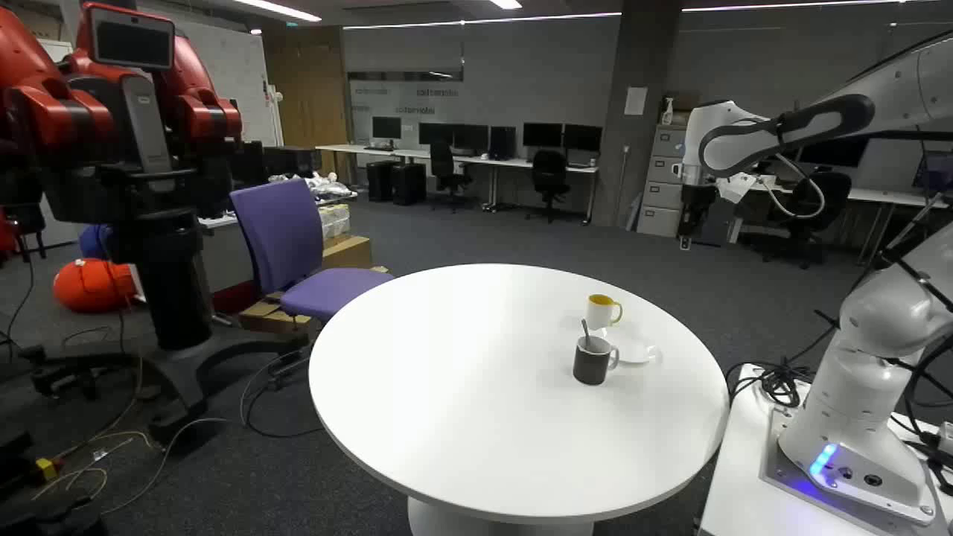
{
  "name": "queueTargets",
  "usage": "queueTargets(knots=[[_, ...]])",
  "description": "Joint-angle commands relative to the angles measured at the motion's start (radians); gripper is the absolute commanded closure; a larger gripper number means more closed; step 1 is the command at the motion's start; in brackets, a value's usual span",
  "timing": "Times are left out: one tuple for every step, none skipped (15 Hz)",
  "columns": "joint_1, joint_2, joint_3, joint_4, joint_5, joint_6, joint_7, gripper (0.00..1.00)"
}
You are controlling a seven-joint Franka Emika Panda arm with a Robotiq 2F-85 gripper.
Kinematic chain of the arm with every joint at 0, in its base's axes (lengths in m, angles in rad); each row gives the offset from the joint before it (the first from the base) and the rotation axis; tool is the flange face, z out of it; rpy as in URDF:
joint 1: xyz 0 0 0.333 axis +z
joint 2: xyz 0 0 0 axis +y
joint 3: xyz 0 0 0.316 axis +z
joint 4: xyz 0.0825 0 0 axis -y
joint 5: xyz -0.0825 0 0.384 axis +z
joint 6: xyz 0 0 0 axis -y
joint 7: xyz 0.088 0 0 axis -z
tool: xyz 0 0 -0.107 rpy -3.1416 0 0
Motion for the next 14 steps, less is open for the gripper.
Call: queueTargets(knots=[[0.003, 0.000, -0.002, 0.002, -0.001, -0.003, 0.001, 0.00], [0.003, 0.000, -0.002, 0.002, -0.001, -0.003, 0.001, 0.00], [0.003, 0.000, -0.002, 0.002, -0.001, -0.003, 0.001, 0.00], [0.001, 0.008, -0.007, 0.005, -0.001, 0.007, -0.003, 0.00], [0.007, 0.027, -0.019, 0.014, 0.010, 0.029, -0.021, 0.00], [0.015, 0.042, -0.029, 0.021, 0.025, 0.043, -0.039, 0.00], [0.028, 0.070, -0.041, 0.029, 0.050, 0.079, -0.057, 0.00], [0.037, 0.098, -0.046, 0.031, 0.064, 0.137, -0.063, 0.00], [0.050, 0.133, -0.052, 0.036, 0.088, 0.193, -0.078, 0.00], [0.063, 0.171, -0.056, 0.041, 0.114, 0.251, -0.095, 0.00], [0.076, 0.208, -0.058, 0.049, 0.144, 0.298, -0.113, 0.00], [0.091, 0.251, -0.058, 0.063, 0.180, 0.335, -0.134, 0.00], [0.108, 0.290, -0.057, 0.078, 0.223, 0.361, -0.170, 0.00], [0.122, 0.324, -0.055, 0.093, 0.264, 0.382, -0.219, 0.00]])
